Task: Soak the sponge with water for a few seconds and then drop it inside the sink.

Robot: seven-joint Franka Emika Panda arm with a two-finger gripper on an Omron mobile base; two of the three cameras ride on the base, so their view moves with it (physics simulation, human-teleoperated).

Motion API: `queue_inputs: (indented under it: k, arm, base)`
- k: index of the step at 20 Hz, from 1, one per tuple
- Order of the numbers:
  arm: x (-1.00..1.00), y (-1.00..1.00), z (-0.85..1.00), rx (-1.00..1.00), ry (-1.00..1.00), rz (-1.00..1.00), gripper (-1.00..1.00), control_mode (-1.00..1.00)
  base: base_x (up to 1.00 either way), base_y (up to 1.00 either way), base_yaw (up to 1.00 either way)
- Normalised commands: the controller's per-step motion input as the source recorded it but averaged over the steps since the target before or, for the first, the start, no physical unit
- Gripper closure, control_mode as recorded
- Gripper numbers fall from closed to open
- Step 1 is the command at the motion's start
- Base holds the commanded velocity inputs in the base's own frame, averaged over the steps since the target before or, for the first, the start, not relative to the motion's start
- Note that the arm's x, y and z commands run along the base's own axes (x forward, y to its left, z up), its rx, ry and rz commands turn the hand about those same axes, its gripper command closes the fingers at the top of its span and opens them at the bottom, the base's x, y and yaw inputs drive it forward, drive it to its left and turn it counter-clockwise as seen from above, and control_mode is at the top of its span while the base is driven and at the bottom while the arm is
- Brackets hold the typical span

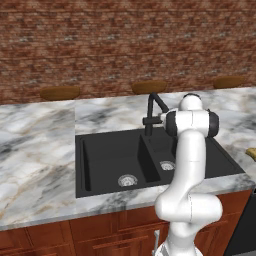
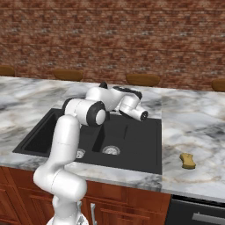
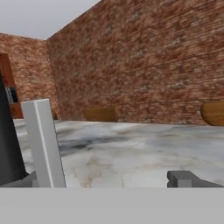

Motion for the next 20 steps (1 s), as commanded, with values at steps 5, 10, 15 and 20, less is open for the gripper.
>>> queue_inputs:
  k: [5, 10, 15, 20]
  arm:
    - [0.15, -0.02, -0.12, -0.01, 0.00, -0.07, -1.00, -1.00]
    - [0.03, -0.13, -0.22, 0.00, 0.00, -0.15, -1.00, -1.00]
    - [0.02, -0.14, -0.22, 0.00, 0.00, -0.16, -1.00, -1.00]
    - [0.18, -0.33, -0.09, 0.00, 0.03, -0.08, -1.00, -1.00]
  base:
    - [0.00, 0.00, 0.00]
    - [0.00, 0.00, 0.00]
    - [0.00, 0.00, 0.00]
    - [0.00, 0.00, 0.00]
